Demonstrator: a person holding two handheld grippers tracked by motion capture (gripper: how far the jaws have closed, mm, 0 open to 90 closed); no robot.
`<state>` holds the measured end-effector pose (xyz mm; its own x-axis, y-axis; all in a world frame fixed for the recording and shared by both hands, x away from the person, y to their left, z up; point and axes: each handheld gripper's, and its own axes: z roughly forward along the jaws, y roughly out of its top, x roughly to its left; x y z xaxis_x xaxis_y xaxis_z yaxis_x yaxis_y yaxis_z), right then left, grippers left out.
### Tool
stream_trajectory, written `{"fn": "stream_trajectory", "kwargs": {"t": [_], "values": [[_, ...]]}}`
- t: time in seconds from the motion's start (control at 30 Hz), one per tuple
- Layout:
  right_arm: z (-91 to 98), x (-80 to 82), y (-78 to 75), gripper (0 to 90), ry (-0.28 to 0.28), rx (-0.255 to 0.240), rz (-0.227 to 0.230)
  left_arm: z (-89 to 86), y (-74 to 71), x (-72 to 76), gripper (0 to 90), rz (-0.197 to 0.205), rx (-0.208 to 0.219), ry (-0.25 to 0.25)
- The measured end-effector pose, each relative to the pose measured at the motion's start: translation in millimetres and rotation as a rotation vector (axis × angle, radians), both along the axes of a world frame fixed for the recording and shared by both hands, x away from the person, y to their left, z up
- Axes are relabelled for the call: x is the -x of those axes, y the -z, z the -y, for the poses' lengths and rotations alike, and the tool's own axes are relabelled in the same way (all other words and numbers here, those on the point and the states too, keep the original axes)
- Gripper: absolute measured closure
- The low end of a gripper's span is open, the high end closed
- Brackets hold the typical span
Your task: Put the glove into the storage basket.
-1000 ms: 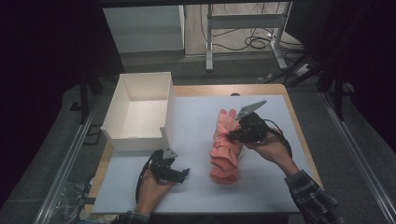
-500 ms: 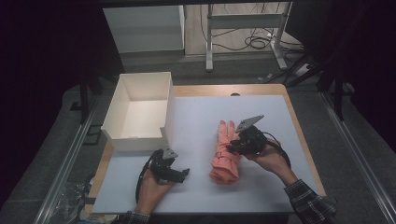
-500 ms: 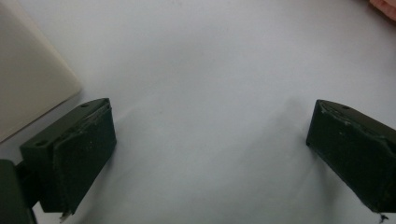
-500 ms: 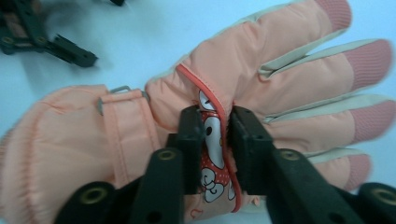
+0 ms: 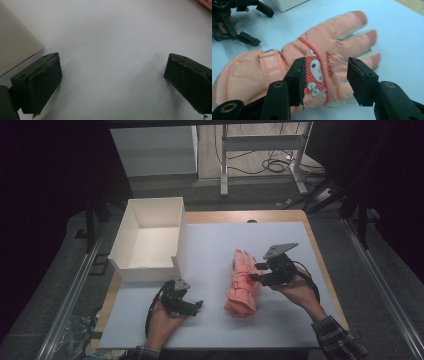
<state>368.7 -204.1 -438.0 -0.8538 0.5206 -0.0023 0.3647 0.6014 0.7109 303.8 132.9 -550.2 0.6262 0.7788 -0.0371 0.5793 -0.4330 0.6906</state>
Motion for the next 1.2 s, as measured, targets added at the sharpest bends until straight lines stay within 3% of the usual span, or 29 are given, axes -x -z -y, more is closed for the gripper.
{"fn": "stream_trajectory", "kwargs": {"t": [0.1, 0.2, 0.23, 0.4, 0.5, 0.7, 0.83, 1.03, 1.2], "values": [[7.1, 1.9, -0.6, 50.4, 0.016, -0.011, 0.004, 0.0, 0.1, 0.0, 1.4, 0.000, 0.001, 0.000], [19.7, 6.3, 4.2, 57.1, 0.042, -0.031, -0.007, 0.0, 0.1, 0.0, 1.4, 0.000, 0.000, 0.000], [25.8, 9.9, 9.4, 62.6, 0.052, -0.035, -0.017, -0.2, -0.1, 0.0, 1.4, 0.000, -0.002, 0.002], [37.7, 21.0, 28.2, 71.8, 0.057, -0.057, -0.038, 0.1, 0.1, 0.1, 1.4, -0.001, 0.001, -0.001], [39.8, 25.4, 36.2, 73.7, 0.053, -0.057, -0.047, 0.0, 0.0, 0.1, 1.4, -0.002, -0.001, 0.001], [41.6, 42.7, 59.2, 88.5, 0.046, -0.086, -0.047, -0.1, -0.1, 0.1, 1.4, -0.002, -0.001, 0.001], [41.8, 50.2, 64.7, 89.1, 0.044, -0.102, -0.054, -0.1, -0.1, 0.2, 1.4, -0.002, -0.001, 0.001], [35.2, 66.3, 76.2, 89.1, 0.022, -0.096, -0.059, -0.1, -0.1, 0.2, 1.4, -0.002, -0.001, 0.001], [27.5, 70.6, 81.5, 89.0, 0.010, -0.086, -0.062, -0.1, -0.1, 0.2, 1.4, -0.001, -0.001, 0.001]]}}
